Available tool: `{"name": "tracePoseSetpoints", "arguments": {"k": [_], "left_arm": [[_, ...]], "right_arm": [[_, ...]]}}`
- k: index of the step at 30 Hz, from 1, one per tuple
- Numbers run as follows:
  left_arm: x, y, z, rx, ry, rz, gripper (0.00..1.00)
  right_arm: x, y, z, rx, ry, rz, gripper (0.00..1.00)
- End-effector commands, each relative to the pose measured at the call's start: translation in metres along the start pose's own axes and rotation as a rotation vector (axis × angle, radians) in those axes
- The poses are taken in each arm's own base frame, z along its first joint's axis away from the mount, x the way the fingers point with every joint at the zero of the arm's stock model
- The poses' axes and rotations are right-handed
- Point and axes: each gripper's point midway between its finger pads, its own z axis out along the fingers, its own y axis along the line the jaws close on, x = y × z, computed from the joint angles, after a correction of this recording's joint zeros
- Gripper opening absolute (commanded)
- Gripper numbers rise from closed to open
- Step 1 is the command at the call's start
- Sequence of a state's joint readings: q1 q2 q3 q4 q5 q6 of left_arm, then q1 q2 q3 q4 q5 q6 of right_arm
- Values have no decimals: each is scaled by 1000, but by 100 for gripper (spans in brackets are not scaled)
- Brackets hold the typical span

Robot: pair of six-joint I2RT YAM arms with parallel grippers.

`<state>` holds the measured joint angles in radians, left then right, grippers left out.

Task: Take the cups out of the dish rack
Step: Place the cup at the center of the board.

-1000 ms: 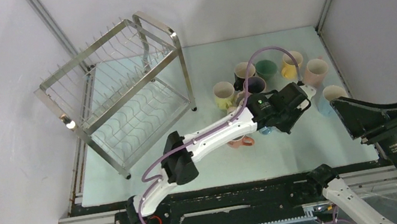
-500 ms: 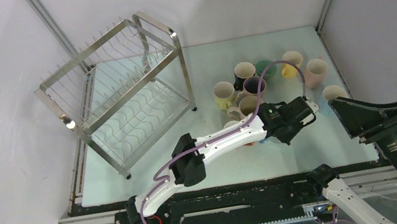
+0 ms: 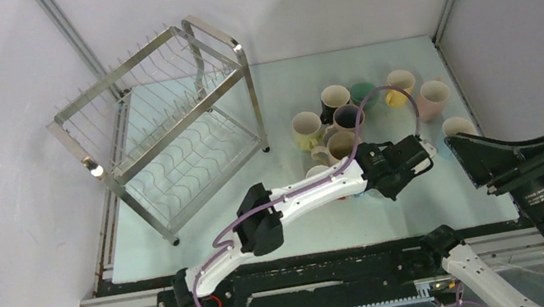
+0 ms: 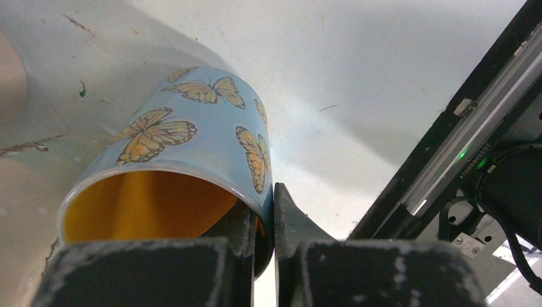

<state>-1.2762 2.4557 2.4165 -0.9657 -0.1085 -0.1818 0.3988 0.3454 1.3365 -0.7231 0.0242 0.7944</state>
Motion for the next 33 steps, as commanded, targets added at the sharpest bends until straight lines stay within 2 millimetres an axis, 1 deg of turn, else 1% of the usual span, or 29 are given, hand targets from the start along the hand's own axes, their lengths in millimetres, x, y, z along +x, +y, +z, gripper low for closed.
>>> {"name": "tracePoseSetpoints", "arguments": {"k": [1,3,5,9,15,24,28,33], "left_arm": [[-38,4,-23,-26,-122,20,3],[-37,4,-23,-26,-121,20,5],[-38,4,-24,-27,-123,18,10],[-43,8,-27,-40,-141,9,19],[-49,14,-29,-48,-158,-14,30],[-53,18,-33,-49,-173,-17,39],[-57,18,-40,-44,-184,-16,44],[-68,15,-61,-18,-228,-25,53]], "right_arm": [[-2,5,2,-22,-7,11,100],[-1,4,2,-20,-6,14,100],[-1,4,2,-20,-7,12,100],[-2,5,2,-22,-7,13,100],[-1,5,2,-24,-4,15,100],[0,5,4,-20,1,13,100],[0,4,6,-17,3,16,100],[0,5,7,-18,2,18,100]]}}
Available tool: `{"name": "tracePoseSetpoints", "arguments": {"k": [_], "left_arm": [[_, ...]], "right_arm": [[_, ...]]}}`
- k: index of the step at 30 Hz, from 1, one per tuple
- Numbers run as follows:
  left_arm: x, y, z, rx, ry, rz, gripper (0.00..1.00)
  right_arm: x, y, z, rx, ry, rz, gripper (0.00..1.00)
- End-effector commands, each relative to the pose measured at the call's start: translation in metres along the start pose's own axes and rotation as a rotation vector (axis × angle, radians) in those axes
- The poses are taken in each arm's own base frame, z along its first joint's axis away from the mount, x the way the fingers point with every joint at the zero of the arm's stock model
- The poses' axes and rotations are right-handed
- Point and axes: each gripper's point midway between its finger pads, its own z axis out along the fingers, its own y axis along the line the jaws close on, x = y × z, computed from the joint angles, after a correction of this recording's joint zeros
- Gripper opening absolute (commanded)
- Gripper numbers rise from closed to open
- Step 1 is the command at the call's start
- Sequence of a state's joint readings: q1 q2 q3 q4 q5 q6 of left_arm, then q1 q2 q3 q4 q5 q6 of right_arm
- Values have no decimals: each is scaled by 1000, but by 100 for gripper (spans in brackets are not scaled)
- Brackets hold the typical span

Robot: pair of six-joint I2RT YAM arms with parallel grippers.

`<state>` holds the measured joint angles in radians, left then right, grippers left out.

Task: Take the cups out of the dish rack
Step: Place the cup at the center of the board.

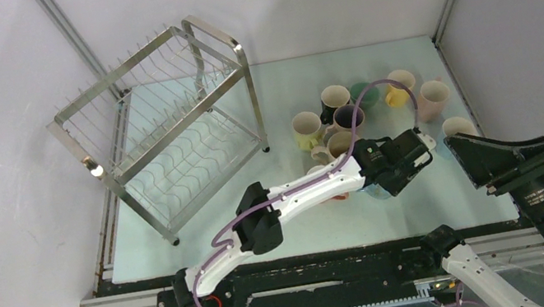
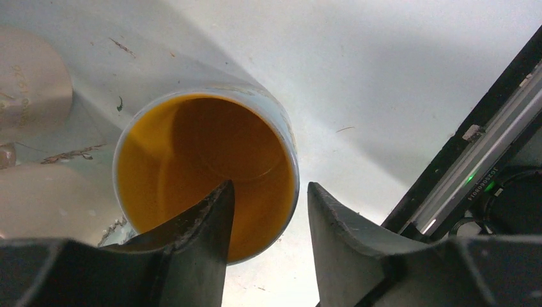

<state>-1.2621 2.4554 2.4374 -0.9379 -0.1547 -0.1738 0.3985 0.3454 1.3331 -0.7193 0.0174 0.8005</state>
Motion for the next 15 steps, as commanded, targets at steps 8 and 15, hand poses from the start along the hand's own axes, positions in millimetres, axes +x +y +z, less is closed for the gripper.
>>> {"name": "tracePoseSetpoints", "arguments": {"k": [8,15], "left_arm": [[-72,-5,-101,87,-258,-43,77],[-77,1,-145,86,-327,-88,93]], "right_arm": [[0,10,8,-39,10,21,100],[-3,22,10,-91,6,29,100]]}}
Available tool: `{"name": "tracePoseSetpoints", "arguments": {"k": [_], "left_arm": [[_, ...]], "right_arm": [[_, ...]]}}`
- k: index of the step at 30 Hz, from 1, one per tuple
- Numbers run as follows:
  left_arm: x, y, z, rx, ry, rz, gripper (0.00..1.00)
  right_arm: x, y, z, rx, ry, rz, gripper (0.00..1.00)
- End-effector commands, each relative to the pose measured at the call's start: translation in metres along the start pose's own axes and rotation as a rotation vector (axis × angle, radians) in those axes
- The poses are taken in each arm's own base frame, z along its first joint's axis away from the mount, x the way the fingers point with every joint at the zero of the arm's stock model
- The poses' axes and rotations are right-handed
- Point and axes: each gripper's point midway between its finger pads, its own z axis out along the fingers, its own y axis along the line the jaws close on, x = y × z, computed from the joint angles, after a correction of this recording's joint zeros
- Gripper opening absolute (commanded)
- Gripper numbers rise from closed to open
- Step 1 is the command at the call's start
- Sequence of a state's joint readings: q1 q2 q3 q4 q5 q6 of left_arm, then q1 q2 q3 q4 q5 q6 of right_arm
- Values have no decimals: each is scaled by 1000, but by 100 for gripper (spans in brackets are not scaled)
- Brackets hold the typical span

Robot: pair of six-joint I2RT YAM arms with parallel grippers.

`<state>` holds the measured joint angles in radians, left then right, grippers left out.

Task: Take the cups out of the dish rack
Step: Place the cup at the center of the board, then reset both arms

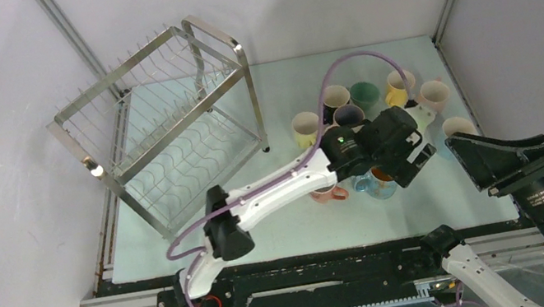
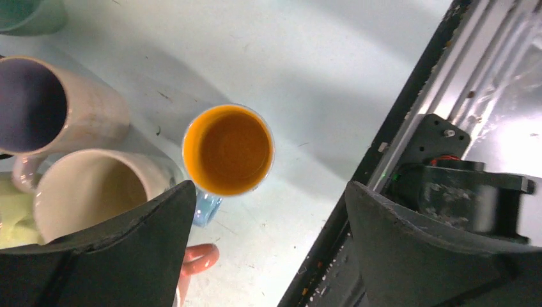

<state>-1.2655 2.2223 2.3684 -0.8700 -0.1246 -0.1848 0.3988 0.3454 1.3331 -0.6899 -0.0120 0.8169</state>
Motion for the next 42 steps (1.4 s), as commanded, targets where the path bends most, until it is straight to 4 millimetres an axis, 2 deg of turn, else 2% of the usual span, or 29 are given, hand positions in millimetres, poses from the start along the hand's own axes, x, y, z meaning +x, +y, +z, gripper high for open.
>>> {"name": "tracePoseSetpoints", "arguments": {"k": [1,4,7,14,20,24,28,33,39,42], "left_arm": [[-31,3,-56,2,-131,-54,95],[-32,14,-78,-23,-172,-83,100],[-34,31,-106,-54,-214,-120,100],[-24,82,-178,-132,-344,-217,100],[4,129,-241,-177,-466,-352,100],[26,147,-274,-226,-519,-397,100],[46,155,-291,-246,-536,-446,100],[62,158,-304,-238,-565,-515,100],[75,160,-309,-257,-552,-564,100],[81,160,-307,-260,-535,-566,100]], "right_arm": [[-3,14,11,-58,2,14,100],[0,17,13,-75,16,20,100],[4,19,19,-93,30,29,100],[17,16,32,-113,75,39,100],[42,-4,52,-83,151,54,100],[63,-27,66,-39,197,55,100],[92,-51,79,-1,279,79,100],[132,-77,90,63,381,57,100],[178,-99,95,177,445,-148,100],[192,-110,95,236,477,-228,100]]}}
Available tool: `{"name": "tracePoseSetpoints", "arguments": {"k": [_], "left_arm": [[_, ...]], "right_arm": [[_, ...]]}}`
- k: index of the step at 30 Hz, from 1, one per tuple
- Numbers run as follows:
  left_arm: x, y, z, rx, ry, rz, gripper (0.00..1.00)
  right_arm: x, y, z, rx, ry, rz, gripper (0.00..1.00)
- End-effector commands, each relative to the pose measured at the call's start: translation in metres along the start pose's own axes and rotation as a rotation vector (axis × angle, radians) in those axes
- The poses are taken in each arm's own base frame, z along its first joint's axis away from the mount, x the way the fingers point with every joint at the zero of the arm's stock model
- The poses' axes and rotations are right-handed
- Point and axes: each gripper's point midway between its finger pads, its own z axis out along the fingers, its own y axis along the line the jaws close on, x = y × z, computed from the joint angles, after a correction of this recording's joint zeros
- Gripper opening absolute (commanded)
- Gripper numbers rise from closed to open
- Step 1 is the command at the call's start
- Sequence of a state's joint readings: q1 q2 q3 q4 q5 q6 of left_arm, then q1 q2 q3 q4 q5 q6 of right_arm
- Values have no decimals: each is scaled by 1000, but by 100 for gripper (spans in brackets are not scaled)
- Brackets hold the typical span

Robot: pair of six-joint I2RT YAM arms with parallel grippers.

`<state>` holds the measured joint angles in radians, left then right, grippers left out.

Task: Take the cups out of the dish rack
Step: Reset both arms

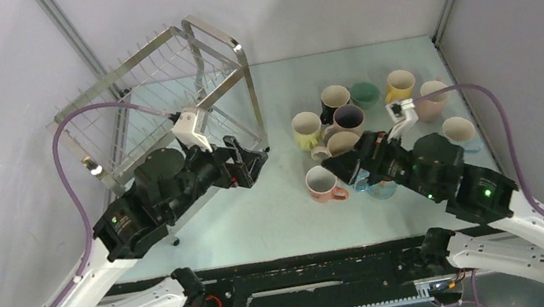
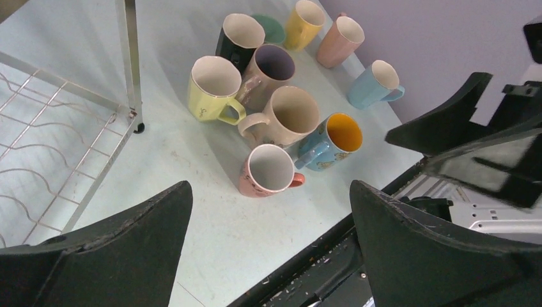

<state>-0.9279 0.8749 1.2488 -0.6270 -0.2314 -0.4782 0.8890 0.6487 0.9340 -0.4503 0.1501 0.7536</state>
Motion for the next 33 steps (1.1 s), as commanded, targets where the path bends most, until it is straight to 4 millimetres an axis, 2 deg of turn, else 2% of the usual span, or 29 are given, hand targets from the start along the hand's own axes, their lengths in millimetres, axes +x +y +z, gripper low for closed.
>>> {"name": "tracePoseSetpoints", "arguments": {"k": [1,9,16,33], "left_arm": [[9,10,-3,-35,13,-32,100],[11,16,-8,-42,-4,-25,100],[6,17,-14,-37,-40,-30,100],[10,14,-10,-24,-19,-31,100]], "right_arm": [[-6,-25,12,170,-65,-129,100],[-16,-28,3,181,-104,-137,100],[-18,-30,-4,185,-114,-132,100],[-18,-32,-11,184,-111,-128,100]]}}
